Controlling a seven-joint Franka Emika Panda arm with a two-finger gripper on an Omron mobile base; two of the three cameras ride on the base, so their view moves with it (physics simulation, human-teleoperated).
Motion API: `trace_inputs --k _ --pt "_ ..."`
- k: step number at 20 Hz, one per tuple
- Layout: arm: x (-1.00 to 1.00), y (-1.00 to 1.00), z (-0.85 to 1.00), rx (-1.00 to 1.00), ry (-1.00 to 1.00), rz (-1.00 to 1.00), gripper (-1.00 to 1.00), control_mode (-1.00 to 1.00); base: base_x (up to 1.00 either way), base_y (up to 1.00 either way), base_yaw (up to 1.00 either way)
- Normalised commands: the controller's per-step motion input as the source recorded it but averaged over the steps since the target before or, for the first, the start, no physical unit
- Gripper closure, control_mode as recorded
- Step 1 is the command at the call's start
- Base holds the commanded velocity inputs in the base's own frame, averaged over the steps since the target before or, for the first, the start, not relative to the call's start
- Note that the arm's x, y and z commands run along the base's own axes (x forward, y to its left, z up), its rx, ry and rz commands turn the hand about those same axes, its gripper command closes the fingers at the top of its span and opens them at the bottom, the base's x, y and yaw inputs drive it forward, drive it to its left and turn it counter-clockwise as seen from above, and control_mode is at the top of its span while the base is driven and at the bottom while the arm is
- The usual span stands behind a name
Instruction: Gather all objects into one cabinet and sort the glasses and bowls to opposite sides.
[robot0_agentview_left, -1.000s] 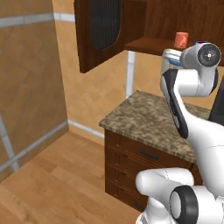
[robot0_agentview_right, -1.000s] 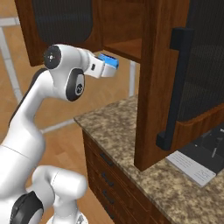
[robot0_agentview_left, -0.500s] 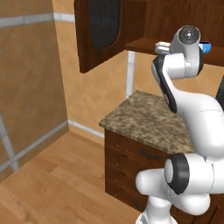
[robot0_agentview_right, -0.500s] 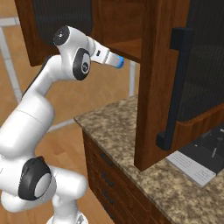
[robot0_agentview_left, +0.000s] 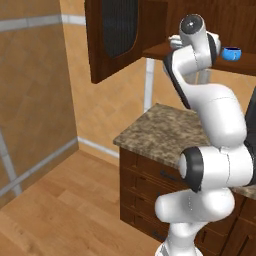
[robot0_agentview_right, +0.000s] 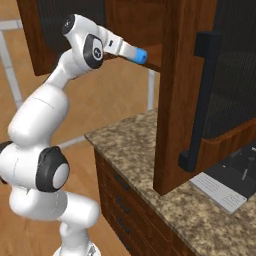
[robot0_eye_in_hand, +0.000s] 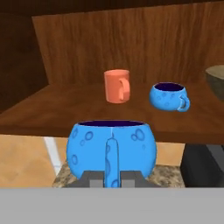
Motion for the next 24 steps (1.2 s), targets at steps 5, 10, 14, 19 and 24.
trace_inputs --k 5,10,14,19,24 --pt "0.74 0.00 0.00 -0.08 0.05 -0.13 1.00 -1.00 0.00 0.00 0.00" --pt "0.78 -0.04 0.05 -0.06 0.05 -0.14 1.00 -1.00 0.00 0.00 0.00" --pt "0.57 -0.04 0.09 -0.04 0.03 -0.13 1.00 -1.00 0.00 0.00 0.00" --pt "0.27 -0.12 0.02 -0.03 0.00 -0.09 1.00 -1.00 0.00 0.00 0.00" --pt "0.00 -0.52 0.00 0.02 0.00 -0.01 1.00 -1.00 0.00 0.00 0.00"
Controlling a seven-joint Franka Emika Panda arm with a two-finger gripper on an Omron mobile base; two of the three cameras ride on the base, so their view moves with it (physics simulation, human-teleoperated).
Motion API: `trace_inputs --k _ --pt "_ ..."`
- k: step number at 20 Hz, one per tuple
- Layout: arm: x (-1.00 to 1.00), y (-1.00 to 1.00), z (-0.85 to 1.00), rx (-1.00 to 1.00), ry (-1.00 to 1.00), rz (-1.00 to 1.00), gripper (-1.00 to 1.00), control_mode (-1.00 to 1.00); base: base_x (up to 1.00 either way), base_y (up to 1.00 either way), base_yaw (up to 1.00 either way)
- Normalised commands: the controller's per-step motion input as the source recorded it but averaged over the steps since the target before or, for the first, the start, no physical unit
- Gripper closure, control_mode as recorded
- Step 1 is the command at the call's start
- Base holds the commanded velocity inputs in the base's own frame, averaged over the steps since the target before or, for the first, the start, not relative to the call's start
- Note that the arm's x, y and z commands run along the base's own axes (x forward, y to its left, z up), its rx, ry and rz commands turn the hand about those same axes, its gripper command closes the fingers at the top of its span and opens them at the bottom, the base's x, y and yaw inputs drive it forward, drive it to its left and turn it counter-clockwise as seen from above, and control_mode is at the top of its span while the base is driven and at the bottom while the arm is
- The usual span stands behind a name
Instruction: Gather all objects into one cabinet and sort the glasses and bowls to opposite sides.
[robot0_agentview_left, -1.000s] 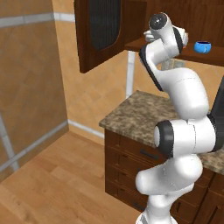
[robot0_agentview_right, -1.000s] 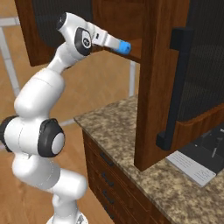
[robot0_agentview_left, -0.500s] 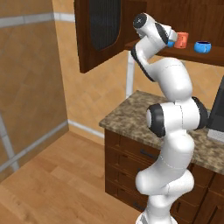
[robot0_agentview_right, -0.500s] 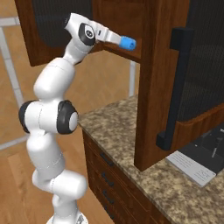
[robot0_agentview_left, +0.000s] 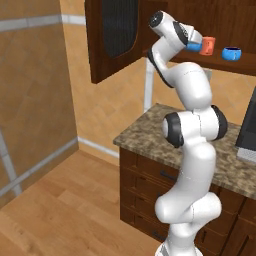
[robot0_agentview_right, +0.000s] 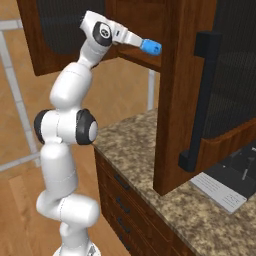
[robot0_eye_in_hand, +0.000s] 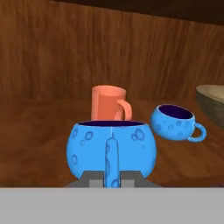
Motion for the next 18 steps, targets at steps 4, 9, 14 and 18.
trace_inputs --k 4,9,14,18 --pt "0.10 -0.37 -0.09 0.03 0.00 0.03 1.00 -1.00 0.00 0.00 0.00" --pt "0.37 -0.12 -0.26 0.00 0.02 0.08 1.00 -1.00 0.00 0.00 0.00" --pt "0.46 -0.22 -0.13 0.00 0.01 0.07 1.00 -1.00 0.00 0.00 0.00" --pt "0.21 -0.20 -0.03 0.00 0.00 0.07 1.00 -1.00 0.00 0.00 0.00"
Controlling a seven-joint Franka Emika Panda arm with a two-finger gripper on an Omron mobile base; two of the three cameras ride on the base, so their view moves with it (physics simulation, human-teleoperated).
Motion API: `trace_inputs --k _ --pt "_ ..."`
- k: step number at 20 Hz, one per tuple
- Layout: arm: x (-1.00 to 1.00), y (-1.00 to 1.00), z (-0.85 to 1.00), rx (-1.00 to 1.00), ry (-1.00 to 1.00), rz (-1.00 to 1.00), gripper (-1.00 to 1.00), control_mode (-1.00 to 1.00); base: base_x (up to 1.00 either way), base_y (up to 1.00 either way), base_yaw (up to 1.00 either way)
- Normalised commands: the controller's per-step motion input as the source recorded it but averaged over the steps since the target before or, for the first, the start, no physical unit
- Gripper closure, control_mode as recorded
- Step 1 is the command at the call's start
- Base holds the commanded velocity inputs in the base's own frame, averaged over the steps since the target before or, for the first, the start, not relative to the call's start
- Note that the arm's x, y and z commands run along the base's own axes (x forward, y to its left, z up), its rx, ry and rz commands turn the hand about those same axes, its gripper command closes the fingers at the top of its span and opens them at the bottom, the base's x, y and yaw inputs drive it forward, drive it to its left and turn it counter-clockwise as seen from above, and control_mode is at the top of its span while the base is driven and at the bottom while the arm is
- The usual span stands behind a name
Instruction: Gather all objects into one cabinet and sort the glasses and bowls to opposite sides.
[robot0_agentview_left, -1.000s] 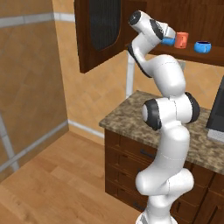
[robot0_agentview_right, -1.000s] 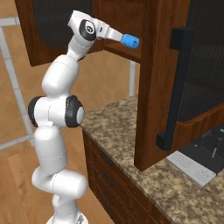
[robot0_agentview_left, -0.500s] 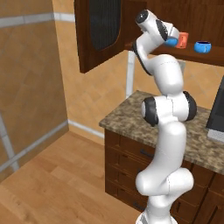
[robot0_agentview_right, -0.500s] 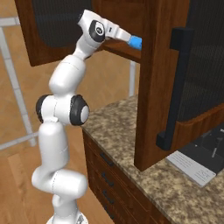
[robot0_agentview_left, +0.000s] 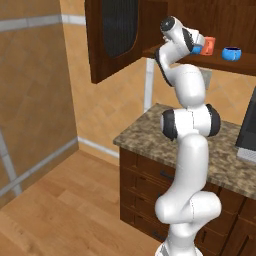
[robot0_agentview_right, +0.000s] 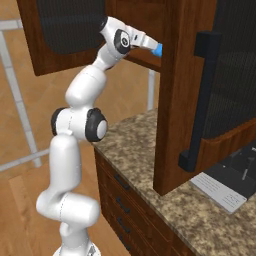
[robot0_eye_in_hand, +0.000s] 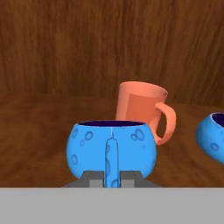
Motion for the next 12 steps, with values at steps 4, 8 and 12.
trace_inputs --k 4,8,12 --pt "0.06 -0.03 -0.11 0.00 0.00 0.08 1.00 -1.00 0.00 0.00 0.00" --pt "0.10 0.00 -0.32 0.00 0.00 0.09 1.00 -1.00 0.00 0.00 0.00" --pt "0.39 -0.04 -0.36 -0.07 0.02 0.02 1.00 -1.00 0.00 0.00 0.00"
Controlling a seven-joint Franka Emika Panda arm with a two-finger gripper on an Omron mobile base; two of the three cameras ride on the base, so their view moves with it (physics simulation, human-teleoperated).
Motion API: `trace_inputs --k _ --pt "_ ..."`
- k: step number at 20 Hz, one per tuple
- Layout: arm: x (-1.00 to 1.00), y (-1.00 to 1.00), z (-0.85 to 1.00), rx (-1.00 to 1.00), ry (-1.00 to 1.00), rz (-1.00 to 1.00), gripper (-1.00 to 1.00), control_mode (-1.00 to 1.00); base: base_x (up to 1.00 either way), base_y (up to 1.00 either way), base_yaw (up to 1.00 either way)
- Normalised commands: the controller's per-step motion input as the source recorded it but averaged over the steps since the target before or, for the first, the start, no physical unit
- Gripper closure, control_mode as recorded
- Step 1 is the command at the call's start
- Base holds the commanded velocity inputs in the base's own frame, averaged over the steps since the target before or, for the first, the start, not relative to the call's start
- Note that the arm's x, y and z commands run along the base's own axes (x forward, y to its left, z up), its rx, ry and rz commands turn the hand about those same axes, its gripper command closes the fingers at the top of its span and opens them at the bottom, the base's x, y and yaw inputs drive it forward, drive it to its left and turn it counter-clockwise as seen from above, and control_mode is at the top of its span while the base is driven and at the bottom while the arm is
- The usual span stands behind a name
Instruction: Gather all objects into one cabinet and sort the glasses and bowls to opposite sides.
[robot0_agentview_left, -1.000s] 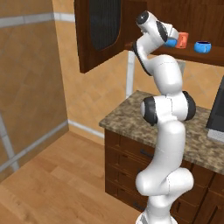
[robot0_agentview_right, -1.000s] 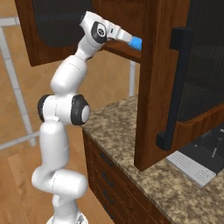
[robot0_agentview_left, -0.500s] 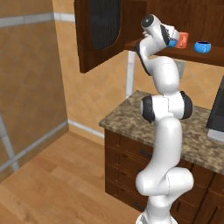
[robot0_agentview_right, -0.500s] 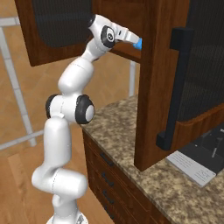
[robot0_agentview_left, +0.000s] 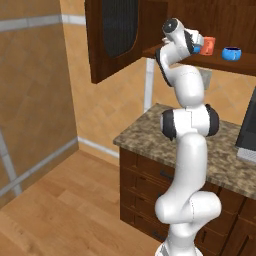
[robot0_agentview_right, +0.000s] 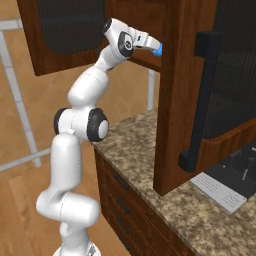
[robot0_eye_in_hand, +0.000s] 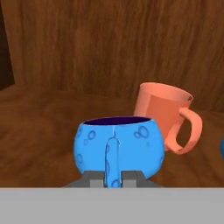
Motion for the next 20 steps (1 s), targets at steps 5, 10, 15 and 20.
trace_inputs --k 5,10,15,20 --pt "0.00 0.00 -0.06 -0.05 -0.03 0.00 1.00 -1.00 0.00 0.00 0.00" --pt "-0.20 -0.13 -0.46 -0.05 -0.21 0.00 1.00 -1.00 0.00 0.00 0.00" --pt "-0.46 -0.30 -0.66 -0.01 -0.23 0.01 1.00 -1.00 0.00 0.00 0.00" --pt "-0.20 -0.02 -0.59 0.00 -0.14 0.00 1.00 -1.00 0.00 0.00 0.00"
